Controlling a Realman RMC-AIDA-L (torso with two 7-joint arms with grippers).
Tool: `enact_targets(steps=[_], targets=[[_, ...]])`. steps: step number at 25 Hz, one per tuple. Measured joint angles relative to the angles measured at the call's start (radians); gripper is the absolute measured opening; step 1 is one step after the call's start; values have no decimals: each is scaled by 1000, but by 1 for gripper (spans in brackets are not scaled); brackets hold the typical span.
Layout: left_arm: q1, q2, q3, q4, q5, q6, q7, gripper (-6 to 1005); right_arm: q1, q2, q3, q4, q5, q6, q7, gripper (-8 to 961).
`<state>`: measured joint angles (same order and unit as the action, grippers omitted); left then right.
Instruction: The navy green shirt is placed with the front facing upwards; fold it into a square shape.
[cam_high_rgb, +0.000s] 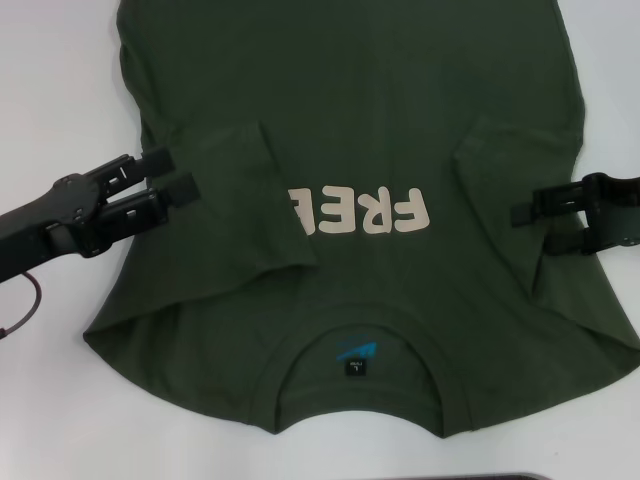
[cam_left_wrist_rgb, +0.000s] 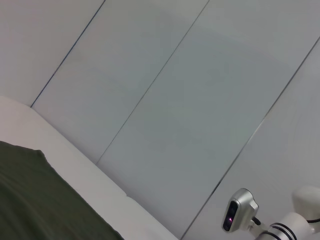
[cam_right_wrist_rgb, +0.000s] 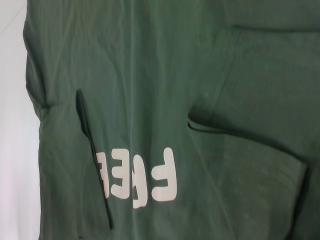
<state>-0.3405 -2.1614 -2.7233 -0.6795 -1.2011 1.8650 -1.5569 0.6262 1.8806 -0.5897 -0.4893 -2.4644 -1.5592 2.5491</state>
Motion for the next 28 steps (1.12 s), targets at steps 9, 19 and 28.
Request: enact_targets(steps=[9, 19, 28], targets=[[6, 1, -4, 0, 0, 0, 0, 840, 5, 9, -3, 7, 2, 9, 5, 881], [1, 2, -3, 0, 0, -2, 1, 840, 9, 22, 5, 14, 2, 18, -1, 880], [0, 2, -4, 0, 0, -4, 2, 841, 16, 44, 7, 14, 28, 59, -12, 881]])
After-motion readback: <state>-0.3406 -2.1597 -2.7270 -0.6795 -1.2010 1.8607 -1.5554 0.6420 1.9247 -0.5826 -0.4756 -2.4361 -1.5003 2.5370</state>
